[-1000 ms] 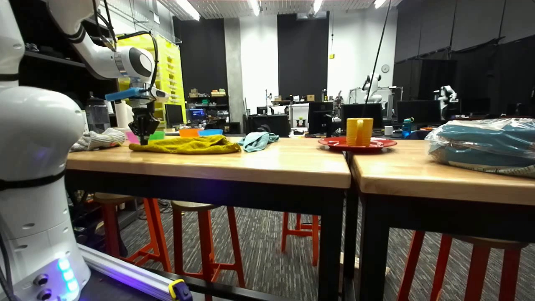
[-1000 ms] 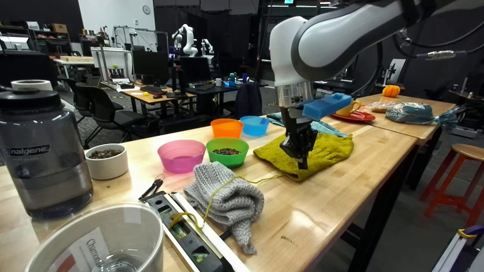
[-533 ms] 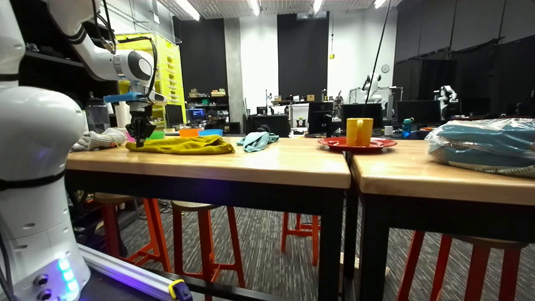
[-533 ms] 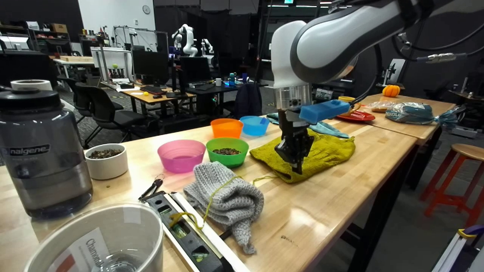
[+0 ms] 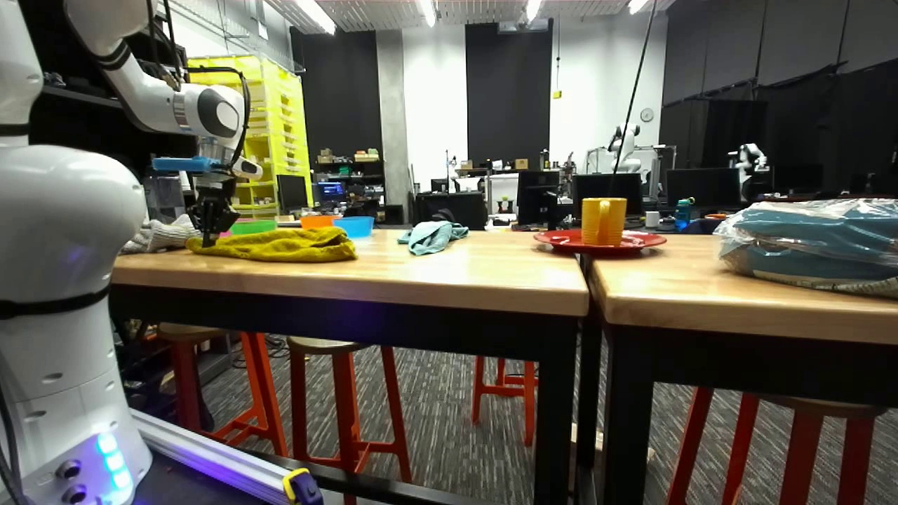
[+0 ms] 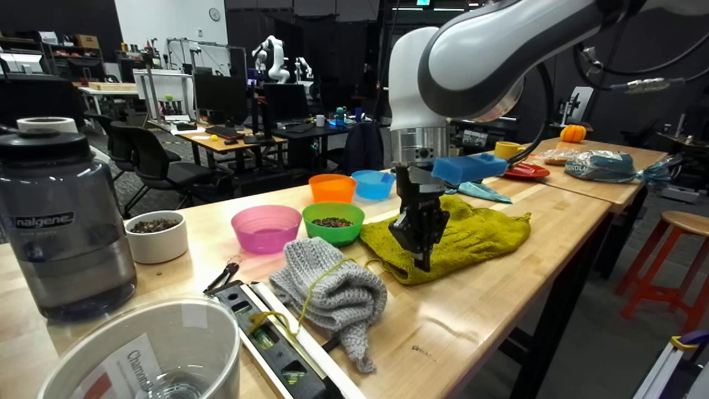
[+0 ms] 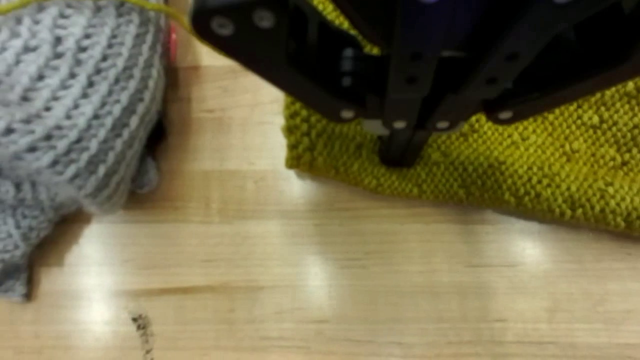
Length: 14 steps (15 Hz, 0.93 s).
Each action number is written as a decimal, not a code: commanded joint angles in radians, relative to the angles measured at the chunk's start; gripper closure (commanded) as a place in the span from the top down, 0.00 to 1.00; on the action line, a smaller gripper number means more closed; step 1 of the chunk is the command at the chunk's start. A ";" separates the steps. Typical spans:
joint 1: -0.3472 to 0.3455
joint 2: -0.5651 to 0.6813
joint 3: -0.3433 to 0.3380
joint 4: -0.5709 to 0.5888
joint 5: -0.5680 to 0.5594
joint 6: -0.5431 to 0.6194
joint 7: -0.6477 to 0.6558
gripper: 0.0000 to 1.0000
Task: Unfold the yellow cloth and move it to the left.
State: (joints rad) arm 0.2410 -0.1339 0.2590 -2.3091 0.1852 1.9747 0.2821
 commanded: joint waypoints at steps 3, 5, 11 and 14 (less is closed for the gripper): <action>-0.010 -0.050 0.005 -0.022 -0.085 -0.009 0.042 0.00; -0.016 -0.082 0.001 -0.026 -0.128 -0.023 0.059 0.00; -0.021 -0.164 -0.001 -0.028 -0.152 -0.043 0.036 0.28; -0.019 -0.221 -0.002 -0.040 -0.144 -0.069 0.021 0.40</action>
State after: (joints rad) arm 0.2232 -0.2721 0.2546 -2.3161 0.0449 1.9342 0.3206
